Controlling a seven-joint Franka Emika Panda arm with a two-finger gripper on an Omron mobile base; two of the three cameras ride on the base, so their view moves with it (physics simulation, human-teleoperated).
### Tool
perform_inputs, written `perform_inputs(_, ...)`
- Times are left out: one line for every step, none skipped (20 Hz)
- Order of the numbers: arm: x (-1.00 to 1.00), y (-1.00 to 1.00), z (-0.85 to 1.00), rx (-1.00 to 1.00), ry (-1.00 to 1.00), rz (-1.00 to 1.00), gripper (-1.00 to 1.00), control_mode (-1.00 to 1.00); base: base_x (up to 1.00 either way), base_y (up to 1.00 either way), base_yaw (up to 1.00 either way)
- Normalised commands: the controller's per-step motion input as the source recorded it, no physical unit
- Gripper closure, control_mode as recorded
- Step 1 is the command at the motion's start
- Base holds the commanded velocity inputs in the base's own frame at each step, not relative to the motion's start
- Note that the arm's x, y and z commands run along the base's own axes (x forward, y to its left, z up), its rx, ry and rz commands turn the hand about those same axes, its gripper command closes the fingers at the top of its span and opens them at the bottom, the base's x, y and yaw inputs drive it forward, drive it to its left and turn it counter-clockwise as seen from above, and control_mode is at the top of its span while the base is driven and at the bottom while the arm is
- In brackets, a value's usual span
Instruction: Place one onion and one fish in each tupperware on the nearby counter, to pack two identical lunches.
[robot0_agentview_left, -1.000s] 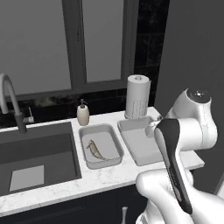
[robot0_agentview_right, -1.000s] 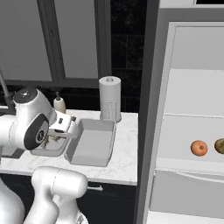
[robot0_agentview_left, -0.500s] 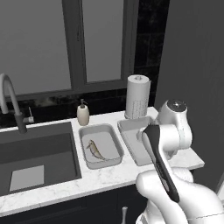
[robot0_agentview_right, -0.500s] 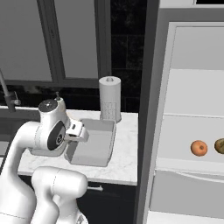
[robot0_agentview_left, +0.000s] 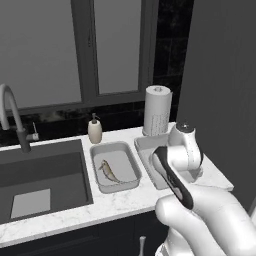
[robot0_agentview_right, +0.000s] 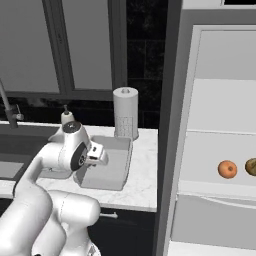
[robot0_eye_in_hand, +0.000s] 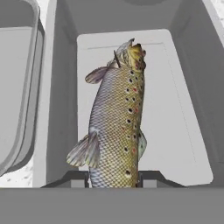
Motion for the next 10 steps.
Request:
perform_inputs(0.31, 0.00, -0.36, 0.00, 0.02, 0.00, 1.00, -1.00, 0.00, 0.00, 0.00)
perform_inputs(0.19, 0.00, -0.21, 0.00, 0.00, 0.01, 1.00, -1.00, 0.00, 0.00, 0.00)
perform_inputs(0.29, 0.00, -0.24, 0.01, 0.00, 0.02, 1.00, -1.00, 0.00, 0.00, 0.00)
perform_inputs(0.29, 0.00, -0.29, 0.00, 0.00, 0.01, 1.00, -1.00, 0.00, 0.00, 0.00)
perform_inputs(0.25, 0.00, -0.31, 0.00, 0.00, 0.01, 1.00, -1.00, 0.00, 0.00, 0.00)
perform_inputs(0.37, 0.00, -0.43, 0.00, 0.02, 0.00, 1.00, -1.00, 0.00, 0.00, 0.00)
perform_inputs(0.33, 0.00, -0.41, 0.00, 0.00, 0.00, 1.00, -1.00, 0.00, 0.00, 0.00)
perform_inputs(0.34, 0.00, -0.44, 0.01, 0.00, 0.00, 1.00, -1.00, 0.00, 0.00, 0.00)
perform_inputs(0.31, 0.00, -0.45, 0.01, 0.00, 0.00, 1.00, -1.00, 0.00, 0.00, 0.00)
perform_inputs(0.24, 0.00, -0.44, 0.02, 0.00, 0.00, 1.00, -1.00, 0.00, 0.00, 0.00)
